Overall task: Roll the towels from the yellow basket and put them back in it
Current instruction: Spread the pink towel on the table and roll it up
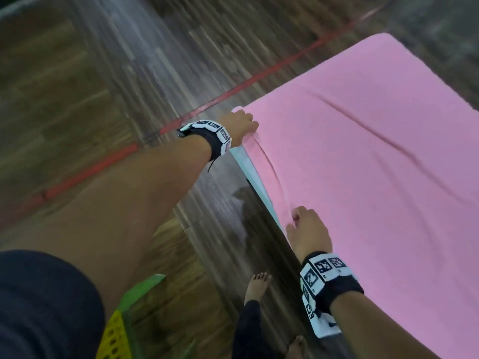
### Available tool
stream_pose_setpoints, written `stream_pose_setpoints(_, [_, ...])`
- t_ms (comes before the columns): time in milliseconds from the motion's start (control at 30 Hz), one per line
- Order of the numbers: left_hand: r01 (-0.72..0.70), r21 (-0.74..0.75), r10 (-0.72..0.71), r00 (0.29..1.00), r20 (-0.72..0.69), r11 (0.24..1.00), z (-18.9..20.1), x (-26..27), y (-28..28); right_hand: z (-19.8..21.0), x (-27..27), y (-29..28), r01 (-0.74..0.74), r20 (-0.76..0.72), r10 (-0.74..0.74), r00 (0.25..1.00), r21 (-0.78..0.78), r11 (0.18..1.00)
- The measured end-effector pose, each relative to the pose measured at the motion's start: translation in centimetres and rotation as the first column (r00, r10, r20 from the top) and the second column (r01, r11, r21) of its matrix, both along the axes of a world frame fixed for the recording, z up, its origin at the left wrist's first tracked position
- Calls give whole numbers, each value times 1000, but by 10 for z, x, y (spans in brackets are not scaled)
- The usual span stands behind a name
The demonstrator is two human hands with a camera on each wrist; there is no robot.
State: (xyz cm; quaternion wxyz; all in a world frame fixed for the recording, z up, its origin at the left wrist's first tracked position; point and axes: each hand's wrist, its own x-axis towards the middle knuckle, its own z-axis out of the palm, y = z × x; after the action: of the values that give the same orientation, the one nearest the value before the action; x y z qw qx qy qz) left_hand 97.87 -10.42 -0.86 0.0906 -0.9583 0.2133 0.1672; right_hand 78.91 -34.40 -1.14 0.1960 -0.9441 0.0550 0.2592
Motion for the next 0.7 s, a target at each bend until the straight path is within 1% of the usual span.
stream_pose_setpoints(67, [-3, -17, 3, 1000, 8, 1000, -4, 2, 2, 1, -2, 2, -16, 13, 16, 1000, -10, 1000])
stream_pose_setpoints(167, [-14, -121, 16, 1000, 17, 993, -7, 3, 7, 5, -9, 3, -25, 33, 24, 999, 28, 999])
stream_pose_setpoints(233, [-16, -152, 23, 999, 46, 988, -11, 6, 13, 9, -14, 5, -38, 51, 35, 998, 54, 998])
stream_pose_setpoints(367, [7, -117, -2, 999, 48, 993, -13, 13, 12, 13, -20, 6, -14, 57, 8, 998, 106, 994])
stream_pose_setpoints(600, [-10, -17, 12, 996, 93, 1000, -7, 25, 6, 17, -21, 5, 31, 50, -39, 998, 141, 989])
stream_pose_setpoints(700, [30, -51, -23, 990, 138, 998, -3, 26, 13, 19, -23, 5, 29, 59, -39, 998, 148, 989])
